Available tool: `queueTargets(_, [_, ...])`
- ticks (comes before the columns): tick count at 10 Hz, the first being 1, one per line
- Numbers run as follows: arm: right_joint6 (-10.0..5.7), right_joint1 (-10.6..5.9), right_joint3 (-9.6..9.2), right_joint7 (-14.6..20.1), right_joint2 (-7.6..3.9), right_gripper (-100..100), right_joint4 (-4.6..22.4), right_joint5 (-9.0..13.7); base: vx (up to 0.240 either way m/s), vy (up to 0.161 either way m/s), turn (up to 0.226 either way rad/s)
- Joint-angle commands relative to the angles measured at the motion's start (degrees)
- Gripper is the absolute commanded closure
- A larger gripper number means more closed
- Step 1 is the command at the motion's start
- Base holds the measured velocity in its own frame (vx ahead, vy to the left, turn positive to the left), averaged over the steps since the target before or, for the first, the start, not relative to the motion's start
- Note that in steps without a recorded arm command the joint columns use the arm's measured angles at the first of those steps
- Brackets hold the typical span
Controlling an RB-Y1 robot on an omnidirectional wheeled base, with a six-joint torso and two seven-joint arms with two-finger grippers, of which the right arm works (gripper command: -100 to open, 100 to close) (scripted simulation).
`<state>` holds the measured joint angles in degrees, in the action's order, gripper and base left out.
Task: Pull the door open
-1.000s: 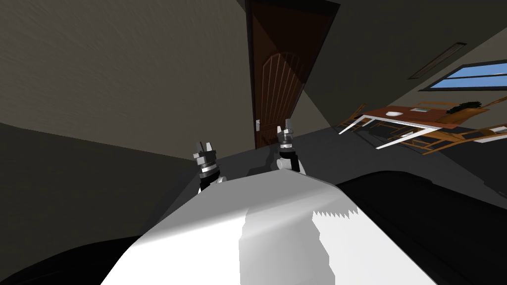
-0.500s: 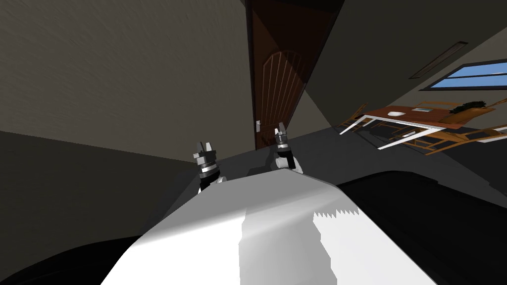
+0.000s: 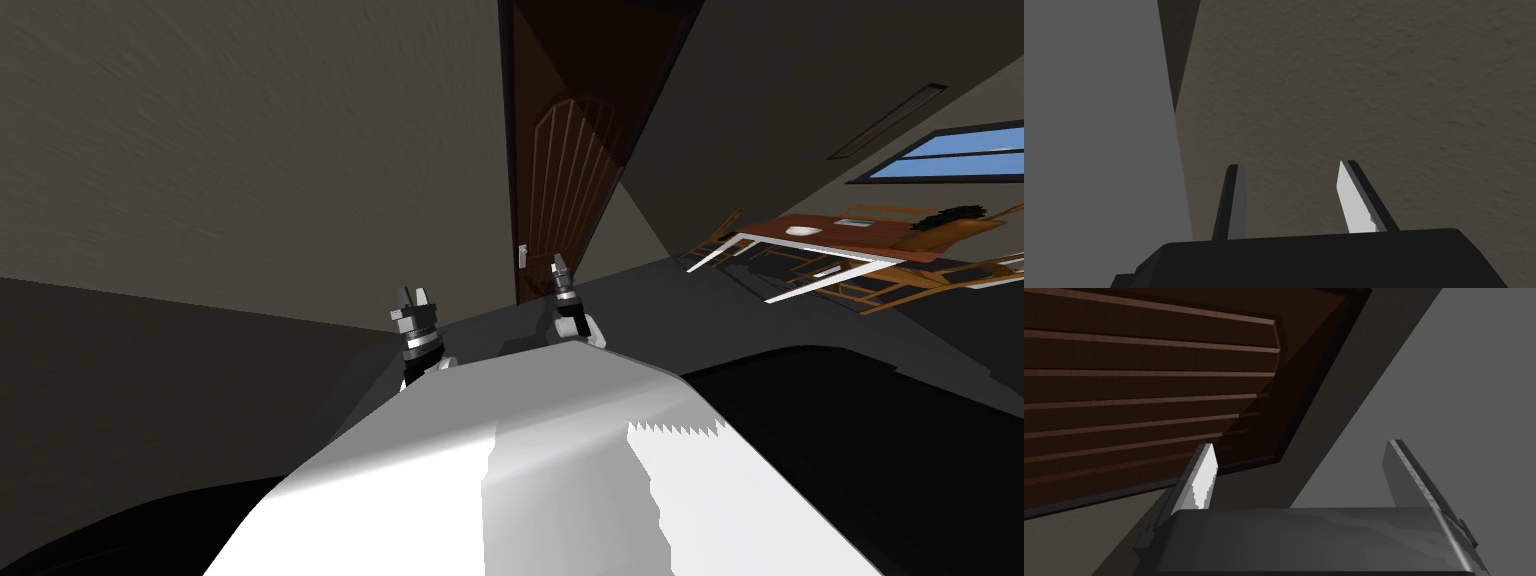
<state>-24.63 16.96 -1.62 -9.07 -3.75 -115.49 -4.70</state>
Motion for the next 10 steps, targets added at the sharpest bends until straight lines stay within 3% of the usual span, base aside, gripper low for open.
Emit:
queueTargets(1, [-0.59, -1.36, 0.50, -1.57, -0.92, -100, 2.86, -1.01, 0.071, 0.011, -0.020])
queueTargets(6, [-1.90, -5.27, 1.53, -6.07, -2.98, -100, 11.05, -4.06, 0.081, 0.014, -0.012])
queueTargets(7, [-1.90, -5.27, 1.53, -6.07, -2.98, -100, 11.46, -4.06, 0.059, 0.010, -0.006])
queueTargets(9, [-2.58, -7.30, 2.07, -8.40, -4.03, -100, 15.06, -5.64, 0.067, 0.015, -0.013])
queueTargets(10, [-2.58, -7.30, 2.07, -8.40, -4.03, -100, 15.81, -5.64, 0.053, 0.006, -0.006])
